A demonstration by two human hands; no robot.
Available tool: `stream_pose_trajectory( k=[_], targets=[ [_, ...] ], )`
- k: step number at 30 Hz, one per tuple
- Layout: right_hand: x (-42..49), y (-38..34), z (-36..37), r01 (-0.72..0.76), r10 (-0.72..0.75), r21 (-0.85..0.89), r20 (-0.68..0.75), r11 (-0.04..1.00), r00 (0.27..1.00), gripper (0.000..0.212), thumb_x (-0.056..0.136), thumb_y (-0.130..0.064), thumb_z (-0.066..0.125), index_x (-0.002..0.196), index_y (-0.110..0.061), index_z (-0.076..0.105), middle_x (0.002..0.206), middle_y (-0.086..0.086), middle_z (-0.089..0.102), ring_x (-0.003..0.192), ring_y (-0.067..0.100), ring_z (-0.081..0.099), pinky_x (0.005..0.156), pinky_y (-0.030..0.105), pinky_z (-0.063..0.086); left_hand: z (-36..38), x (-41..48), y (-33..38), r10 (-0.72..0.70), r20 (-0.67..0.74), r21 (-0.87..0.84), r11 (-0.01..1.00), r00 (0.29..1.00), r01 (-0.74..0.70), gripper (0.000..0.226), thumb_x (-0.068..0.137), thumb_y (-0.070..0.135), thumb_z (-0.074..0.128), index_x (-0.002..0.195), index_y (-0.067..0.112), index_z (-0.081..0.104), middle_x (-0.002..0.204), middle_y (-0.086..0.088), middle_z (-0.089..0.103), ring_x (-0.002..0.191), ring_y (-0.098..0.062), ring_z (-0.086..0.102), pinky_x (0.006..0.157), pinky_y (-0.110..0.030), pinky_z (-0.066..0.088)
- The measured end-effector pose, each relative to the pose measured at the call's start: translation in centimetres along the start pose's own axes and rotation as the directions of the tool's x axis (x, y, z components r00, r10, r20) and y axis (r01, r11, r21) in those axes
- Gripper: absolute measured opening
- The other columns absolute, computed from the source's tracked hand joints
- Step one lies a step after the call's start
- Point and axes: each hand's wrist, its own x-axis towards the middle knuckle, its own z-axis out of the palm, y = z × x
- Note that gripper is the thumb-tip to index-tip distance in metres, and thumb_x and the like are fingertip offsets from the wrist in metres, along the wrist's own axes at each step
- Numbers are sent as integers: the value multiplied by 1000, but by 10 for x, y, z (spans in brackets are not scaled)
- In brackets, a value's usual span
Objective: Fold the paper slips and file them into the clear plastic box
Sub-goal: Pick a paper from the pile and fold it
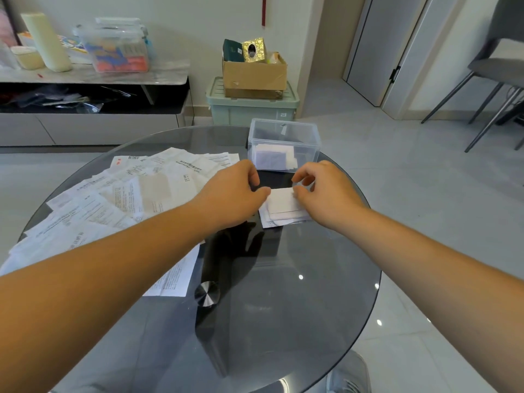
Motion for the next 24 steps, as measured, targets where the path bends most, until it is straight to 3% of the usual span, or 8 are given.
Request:
stream_pose_trajectory(
  k=[4,7,10,14,17,20,24],
  targets=[
    [-7,-15,-3,38,-36,31,-55,999,998,10,94,-18,59,97,-23,68,101,-4,57,89,13,55,77,30,48,-35,-27,-14,-4,-1,22,1000,1000,4,16,97,34,59,86,24,56,78,4,61,69,-10,57,59,-22,40],
    [-18,-38,-1,144,-141,71,-39,987,989,9,93,-18,59,91,-23,67,97,-6,58,86,10,56,78,30,48,-64,-49,-34,-50,-5,50,997,999,50,19,95,34,61,82,22,59,78,5,62,68,-11,56,60,-25,41],
    [-34,-66,4,249,-259,120,75,961,963,9,93,-20,60,89,-26,66,93,-12,59,86,5,55,76,24,46,-87,-72,-57,-106,30,186,978,994,99,18,94,37,63,83,24,60,81,8,64,73,-11,60,65,-25,46],
    [-57,-97,16,317,-358,188,260,930,897,9,95,-24,61,97,-30,67,100,-16,61,89,2,57,76,17,45,-107,-108,-86,-143,24,342,931,989,126,16,90,44,67,88,30,60,84,14,61,75,-5,58,62,-17,42],
    [-69,-113,31,357,-406,198,358,913,841,12,96,-31,59,105,-32,67,102,-18,61,92,0,58,80,17,47,-110,-128,-104,-195,40,406,899,980,162,39,77,63,73,97,34,57,93,17,57,81,-5,57,69,-19,49],
    [-72,-120,42,330,-386,202,402,922,830,14,97,-34,58,107,-32,66,103,-18,61,92,-2,57,77,12,44,-106,-139,-117,-255,119,451,875,960,177,63,61,76,76,105,37,52,104,14,50,91,-9,54,80,-27,52],
    [-70,-124,52,247,-327,236,416,940,848,12,96,-33,61,105,-30,68,99,-21,63,90,-8,55,71,6,43,-102,-143,-123,-246,175,441,885,953,147,65,60,76,76,105,37,50,108,11,47,97,-11,50,87,-31,51]
  ],
)
